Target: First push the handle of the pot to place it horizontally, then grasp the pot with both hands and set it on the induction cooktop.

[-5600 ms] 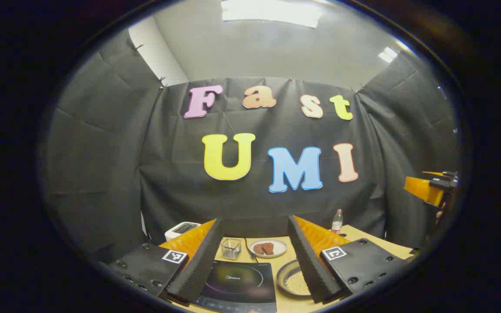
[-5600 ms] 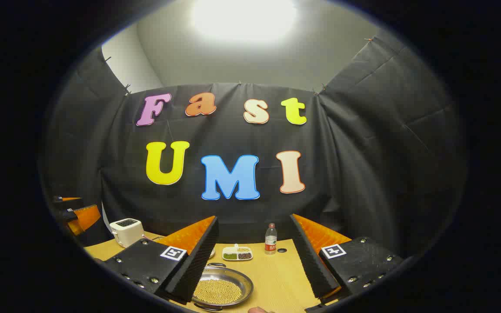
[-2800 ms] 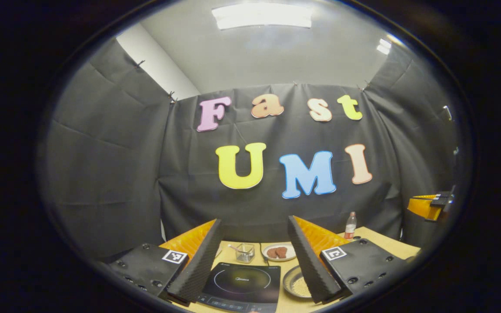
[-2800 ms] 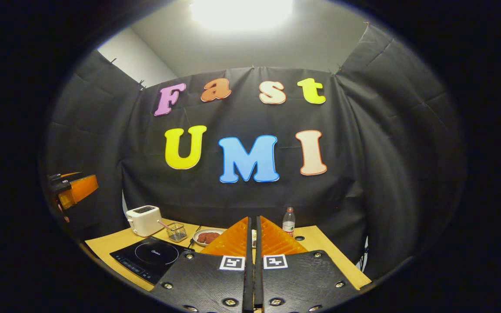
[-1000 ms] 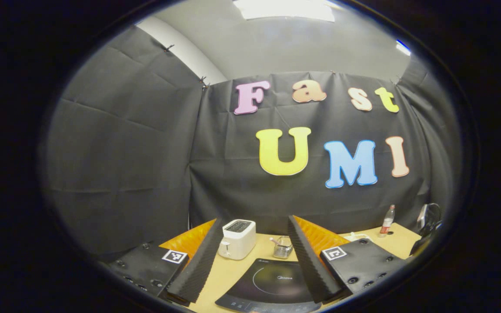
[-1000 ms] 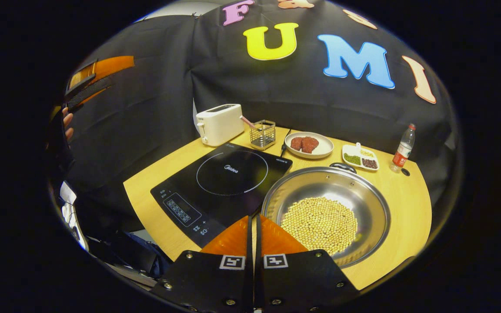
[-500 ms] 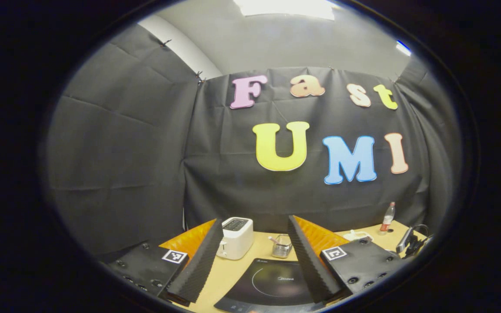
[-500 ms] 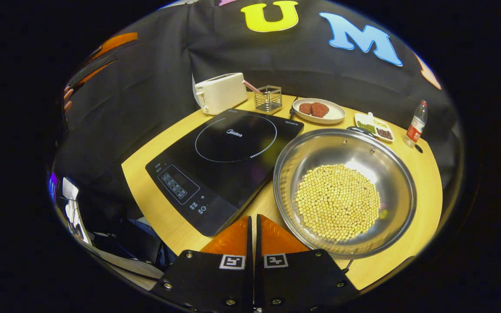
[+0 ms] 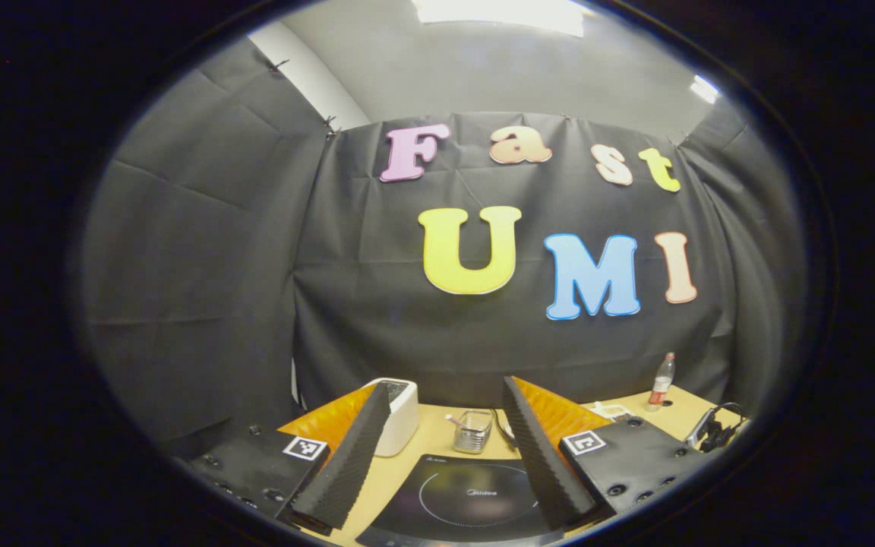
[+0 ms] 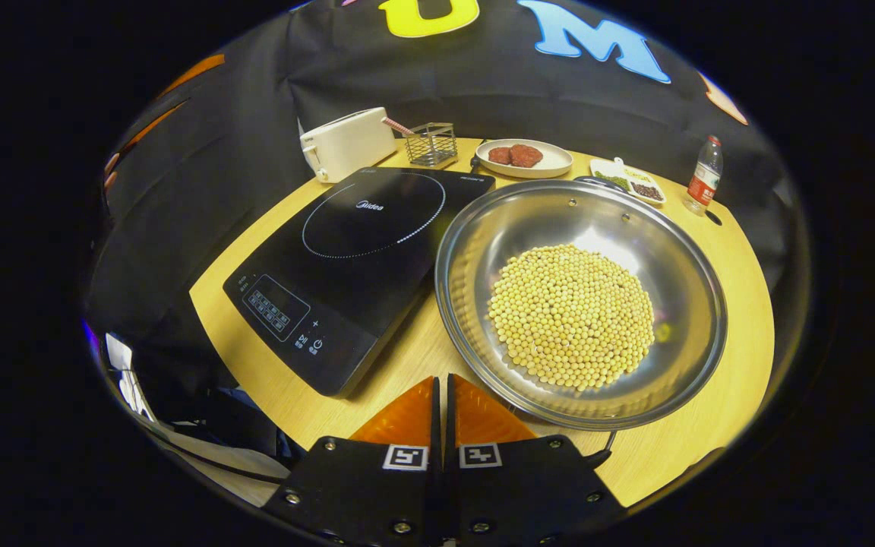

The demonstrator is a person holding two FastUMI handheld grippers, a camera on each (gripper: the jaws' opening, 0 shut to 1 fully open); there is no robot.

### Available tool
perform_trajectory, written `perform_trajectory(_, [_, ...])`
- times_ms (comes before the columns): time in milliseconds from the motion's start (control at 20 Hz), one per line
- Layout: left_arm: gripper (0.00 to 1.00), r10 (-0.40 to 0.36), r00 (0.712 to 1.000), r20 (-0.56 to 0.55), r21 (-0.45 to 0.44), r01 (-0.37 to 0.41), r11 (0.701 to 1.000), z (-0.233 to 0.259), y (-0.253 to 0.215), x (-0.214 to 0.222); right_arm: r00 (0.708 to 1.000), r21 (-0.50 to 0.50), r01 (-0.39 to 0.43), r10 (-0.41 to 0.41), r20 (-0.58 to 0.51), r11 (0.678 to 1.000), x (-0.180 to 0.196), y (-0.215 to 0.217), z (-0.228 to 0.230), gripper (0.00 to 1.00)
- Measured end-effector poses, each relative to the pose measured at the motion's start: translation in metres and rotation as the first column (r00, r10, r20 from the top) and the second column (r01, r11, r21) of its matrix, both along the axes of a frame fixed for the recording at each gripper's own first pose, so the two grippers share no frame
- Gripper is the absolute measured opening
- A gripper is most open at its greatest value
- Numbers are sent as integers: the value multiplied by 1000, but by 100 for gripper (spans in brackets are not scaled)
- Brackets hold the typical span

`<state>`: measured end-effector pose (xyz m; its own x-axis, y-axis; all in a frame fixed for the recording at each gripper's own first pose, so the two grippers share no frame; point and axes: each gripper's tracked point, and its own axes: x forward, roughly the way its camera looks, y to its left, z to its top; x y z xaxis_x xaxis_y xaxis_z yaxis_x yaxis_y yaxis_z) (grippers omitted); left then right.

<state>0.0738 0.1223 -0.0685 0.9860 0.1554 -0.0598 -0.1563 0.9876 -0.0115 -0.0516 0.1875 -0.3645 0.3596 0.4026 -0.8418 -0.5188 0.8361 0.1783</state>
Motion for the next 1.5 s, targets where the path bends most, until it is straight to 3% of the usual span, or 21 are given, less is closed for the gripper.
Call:
perform_trajectory(200, [97, -60, 998, 10, -15, 60, 998, 3, -13, 21, 999, -23, 37, -37, 12, 999, 0, -7, 0, 1])
perform_trajectory(350, [100, -111, 994, 18, -19, 111, 994, 5, -28, 32, 997, -45, 70, -70, 18, 997, -1, -19, 1, 1])
perform_trajectory(600, [91, -156, 988, 19, -23, 156, 987, 7, -52, 37, 992, -68, 126, -127, -4, 990, -6, -43, 0, 1])
perform_trajectory(650, [90, -159, 987, 20, -21, 160, 987, 8, -55, 38, 991, -69, 133, -133, -5, 989, -7, -48, 0, 1])
perform_trajectory(750, [100, -160, 987, 16, -16, 160, 987, 8, -65, 41, 990, -73, 137, -137, -7, 988, -7, -58, 0, 1])
perform_trajectory(1300, [100, -134, 991, -1, 6, 134, 991, 14, -133, 43, 996, -102, 74, -79, -44, 992, 0, -119, 0, 1])
perform_trajectory(1450, [91, -120, 993, -11, 5, 120, 993, 10, -143, 45, 997, -129, 54, -61, -51, 990, 2, -136, 0, 1])
perform_trajectory(1500, [93, -117, 993, -13, 4, 117, 993, 10, -146, 46, 997, -137, 50, -58, -53, 989, 3, -142, -1, 1])
